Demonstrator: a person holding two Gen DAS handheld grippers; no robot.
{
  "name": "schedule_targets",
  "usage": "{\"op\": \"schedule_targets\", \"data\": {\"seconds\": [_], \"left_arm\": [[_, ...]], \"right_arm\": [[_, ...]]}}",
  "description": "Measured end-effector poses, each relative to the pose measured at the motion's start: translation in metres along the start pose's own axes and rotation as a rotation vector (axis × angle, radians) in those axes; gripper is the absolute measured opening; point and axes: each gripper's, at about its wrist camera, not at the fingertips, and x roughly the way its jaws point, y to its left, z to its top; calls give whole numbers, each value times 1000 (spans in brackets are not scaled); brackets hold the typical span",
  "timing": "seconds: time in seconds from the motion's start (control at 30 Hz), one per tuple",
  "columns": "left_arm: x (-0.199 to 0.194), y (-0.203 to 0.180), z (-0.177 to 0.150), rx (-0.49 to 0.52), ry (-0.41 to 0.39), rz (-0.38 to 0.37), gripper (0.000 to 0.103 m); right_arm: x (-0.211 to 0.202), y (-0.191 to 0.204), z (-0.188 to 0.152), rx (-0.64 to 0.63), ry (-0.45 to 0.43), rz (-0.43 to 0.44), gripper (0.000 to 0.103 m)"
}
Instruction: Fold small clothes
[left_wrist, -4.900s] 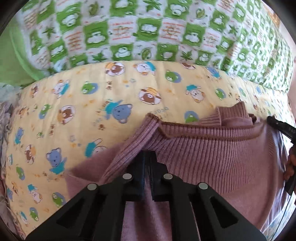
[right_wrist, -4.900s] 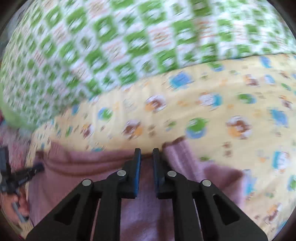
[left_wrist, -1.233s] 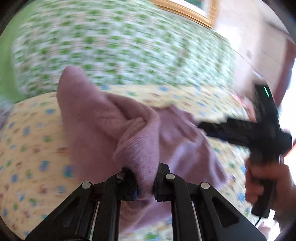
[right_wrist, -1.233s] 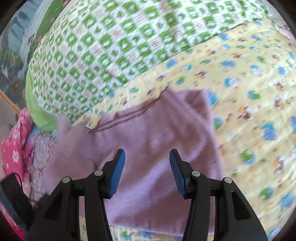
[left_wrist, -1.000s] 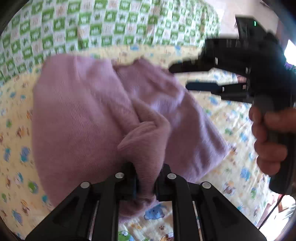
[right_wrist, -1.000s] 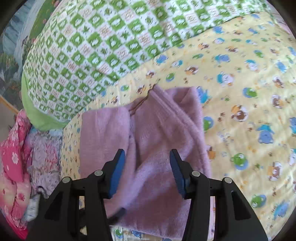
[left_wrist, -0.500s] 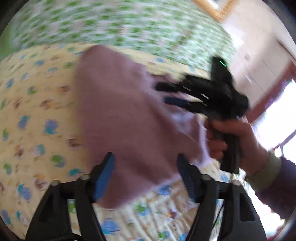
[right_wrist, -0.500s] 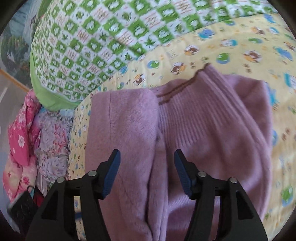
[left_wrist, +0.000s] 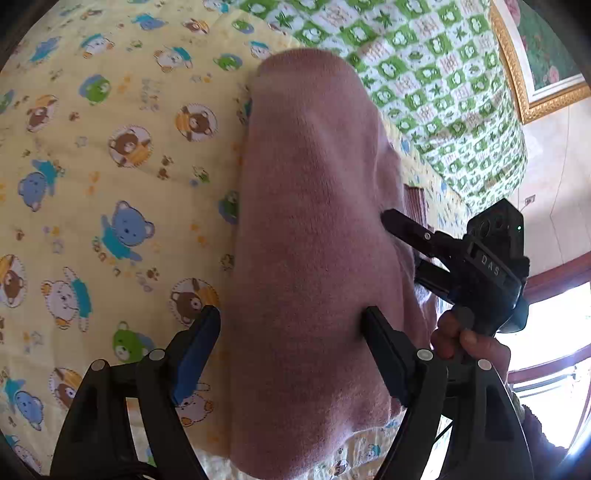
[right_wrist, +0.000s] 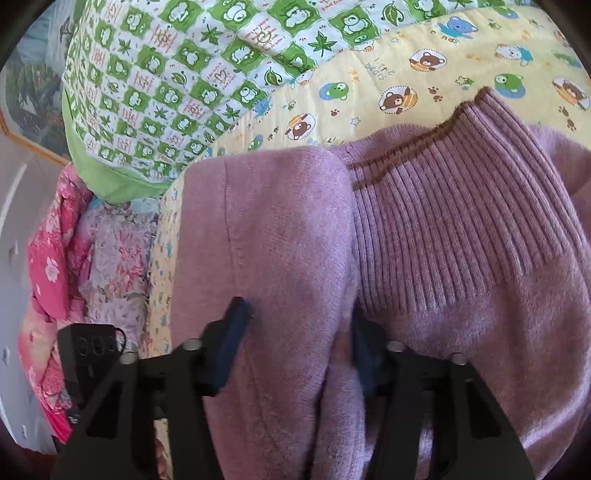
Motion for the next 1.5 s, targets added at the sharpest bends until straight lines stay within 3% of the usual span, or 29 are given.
{"op": "schedule_targets", "data": {"seconds": [0.03,0.1,0.37,0.6,0.7,0.83,0.93,1.1,1.33,1.43,1.5], "left_arm": [[5,-5,0,2,2,0,80],[4,-5,-6,11,15,-2,80],[2,-30,-13,82,27,36,81],[3,-66,-15,151,45,26,83],[7,-79,-20,191,57,19,83],[19,-81,-26,213,85,60,83],[24,-75,-28,204,102,81,83],[27,-70,-27,193,114,80,83],[46,-67,-32,188,162,87,83],[49,-67,-35,195,171,91,83],[50,-66,-35,195,172,91,83]], "right_arm": [[-1,0,0,1,0,0,20],[-7,2,-1,-11,-7,-22,17],[-58,30,-3,-55,-110,-24,15],[-114,41,-10,-66,-157,-103,14],[-131,32,-15,-88,-178,-195,14],[-123,-9,-17,-26,-146,-309,14],[-112,-29,-18,-10,-136,-339,14],[-120,-29,-11,-2,-202,-344,14],[-100,-48,-13,12,-154,-434,15],[-105,-51,-17,45,-174,-416,19],[-111,-51,-18,75,-186,-403,29]]}}
